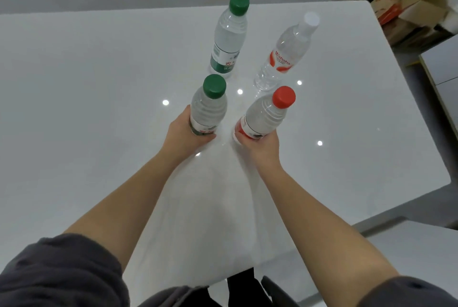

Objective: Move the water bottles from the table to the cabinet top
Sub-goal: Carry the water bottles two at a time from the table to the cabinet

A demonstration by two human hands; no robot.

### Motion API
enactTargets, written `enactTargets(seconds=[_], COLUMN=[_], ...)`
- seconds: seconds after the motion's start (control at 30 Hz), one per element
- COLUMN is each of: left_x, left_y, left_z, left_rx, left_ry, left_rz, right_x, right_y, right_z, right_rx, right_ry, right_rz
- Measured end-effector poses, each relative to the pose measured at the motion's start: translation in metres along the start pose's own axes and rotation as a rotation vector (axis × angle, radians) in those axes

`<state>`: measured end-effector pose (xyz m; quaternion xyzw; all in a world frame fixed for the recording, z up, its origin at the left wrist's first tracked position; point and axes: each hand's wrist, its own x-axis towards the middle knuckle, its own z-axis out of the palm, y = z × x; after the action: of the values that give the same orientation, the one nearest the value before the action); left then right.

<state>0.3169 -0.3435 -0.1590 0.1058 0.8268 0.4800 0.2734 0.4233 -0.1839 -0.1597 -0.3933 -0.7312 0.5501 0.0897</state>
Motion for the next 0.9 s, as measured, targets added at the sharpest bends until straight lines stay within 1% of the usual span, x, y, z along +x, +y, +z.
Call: enactTargets(seconds=[0.17, 0.33, 0.53, 0.7, 0.9], left_x=[-0.038, -0.087, -0.15, -0.208, -0.278], left_y=[-0.003, 0.014, 0.055, 0.09, 0.127], left_z=[0.019, 0.066, 0.146, 0.226, 0.314], left_rx=[-0.022, -0.003, 0.021, 0.044, 0.041], left_ry=[-0.03, -0.176, -0.405, -0.54, -0.69], left_rz=[-0.008, 0.035, 0.152, 0.248, 0.34], right_x=[-0.044, -0.096, -0.157, -0.221, -0.293], right_y=[0.011, 0.045, 0.089, 0.129, 0.157], right_z=[-0.03, -0.088, -0.171, -0.253, -0.34], right_rx=[0.085, 0.067, 0.104, 0.137, 0.222], right_ry=[0.059, 0.167, 0.387, 0.607, 0.856], right_rz=[0.017, 0.086, 0.152, 0.184, 0.224])
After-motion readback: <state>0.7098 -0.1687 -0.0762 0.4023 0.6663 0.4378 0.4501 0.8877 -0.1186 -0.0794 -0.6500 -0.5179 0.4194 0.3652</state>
